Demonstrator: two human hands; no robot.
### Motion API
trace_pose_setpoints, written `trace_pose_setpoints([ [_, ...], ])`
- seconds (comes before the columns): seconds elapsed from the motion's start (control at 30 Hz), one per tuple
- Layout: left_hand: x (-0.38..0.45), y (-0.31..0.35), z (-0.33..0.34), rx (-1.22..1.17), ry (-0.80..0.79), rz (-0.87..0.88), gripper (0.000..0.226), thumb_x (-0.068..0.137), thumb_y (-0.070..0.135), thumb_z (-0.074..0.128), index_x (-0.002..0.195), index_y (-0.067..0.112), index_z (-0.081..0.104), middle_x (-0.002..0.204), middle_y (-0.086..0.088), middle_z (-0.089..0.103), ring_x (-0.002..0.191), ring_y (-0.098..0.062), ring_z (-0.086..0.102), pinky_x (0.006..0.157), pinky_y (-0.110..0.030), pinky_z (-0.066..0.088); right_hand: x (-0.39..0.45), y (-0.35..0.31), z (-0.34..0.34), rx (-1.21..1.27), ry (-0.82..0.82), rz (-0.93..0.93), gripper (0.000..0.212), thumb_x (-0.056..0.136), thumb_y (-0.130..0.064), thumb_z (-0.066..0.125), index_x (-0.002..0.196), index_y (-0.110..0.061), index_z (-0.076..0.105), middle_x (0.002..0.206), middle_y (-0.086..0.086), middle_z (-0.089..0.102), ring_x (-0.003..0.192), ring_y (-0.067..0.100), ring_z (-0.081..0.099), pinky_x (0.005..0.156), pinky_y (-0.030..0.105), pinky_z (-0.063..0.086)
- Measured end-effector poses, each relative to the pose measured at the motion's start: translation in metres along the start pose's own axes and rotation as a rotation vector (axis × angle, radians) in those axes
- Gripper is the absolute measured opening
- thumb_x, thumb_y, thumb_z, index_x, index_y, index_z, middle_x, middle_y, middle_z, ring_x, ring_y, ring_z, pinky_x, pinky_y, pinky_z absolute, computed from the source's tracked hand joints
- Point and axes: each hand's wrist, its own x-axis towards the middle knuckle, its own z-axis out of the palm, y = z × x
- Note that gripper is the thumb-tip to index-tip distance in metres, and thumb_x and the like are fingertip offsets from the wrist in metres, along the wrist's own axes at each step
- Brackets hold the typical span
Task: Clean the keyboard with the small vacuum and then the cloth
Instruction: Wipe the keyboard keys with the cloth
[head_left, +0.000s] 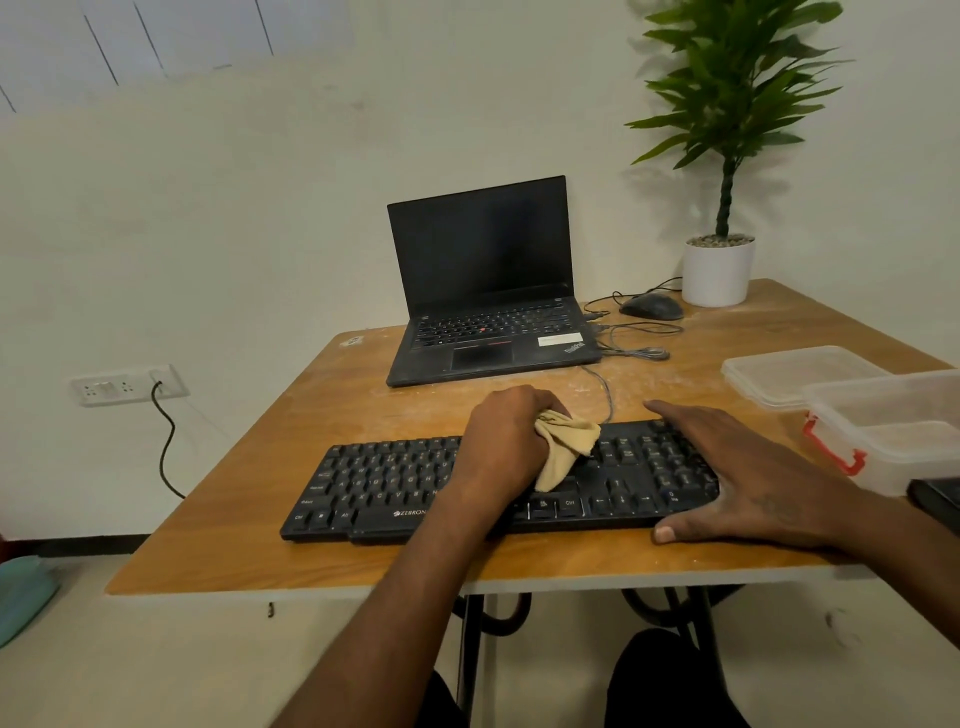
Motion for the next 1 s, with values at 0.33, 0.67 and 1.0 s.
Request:
trace_pose_setpoints([
  [0.33, -0.026, -0.042, -0.037, 0.182, 0.094, -0.133, 0.042, 0.088, -0.005, 0.059, 0.106, 0.027, 0.081, 0.104, 0.003, 0.078, 0.094, -0.015, 0.068, 0.061, -0.018, 0.036, -0.001, 0.001, 0.001, 0.008, 0.023, 0.004, 0.127, 0.051, -0.094, 0.067, 0.151, -0.055, -0.001, 0.160, -0.017, 0.021, 0.139, 0.004, 0.032, 0.112, 0.035, 0.038],
  [0.67, -0.020, 0.004, -0.009, 0.015, 0.021, -0.029, 0.039, 0.091, -0.001, 0.062, 0.111, 0.026, 0.080, 0.105, 0.005, 0.078, 0.090, -0.009, 0.064, 0.062, -0.014, 0.040, 0.000, 0.000, 0.002, 0.012, 0.025, -0.002, 0.125, 0.051, -0.093, 0.068, 0.151, -0.057, 0.001, 0.158, -0.018, 0.023, 0.135, 0.001, 0.033, 0.112, 0.033, 0.038],
  [1.0, -0.025, -0.012, -0.019, 0.087, 0.054, -0.069, 0.043, 0.089, -0.005, 0.058, 0.110, 0.026, 0.080, 0.105, 0.002, 0.077, 0.090, -0.010, 0.064, 0.062, -0.016, 0.040, -0.001, 0.001, 0.001, 0.035, 0.020, -0.002, 0.125, 0.052, -0.091, 0.071, 0.151, -0.056, 0.003, 0.158, -0.018, 0.024, 0.134, 0.001, 0.033, 0.110, 0.032, 0.039],
])
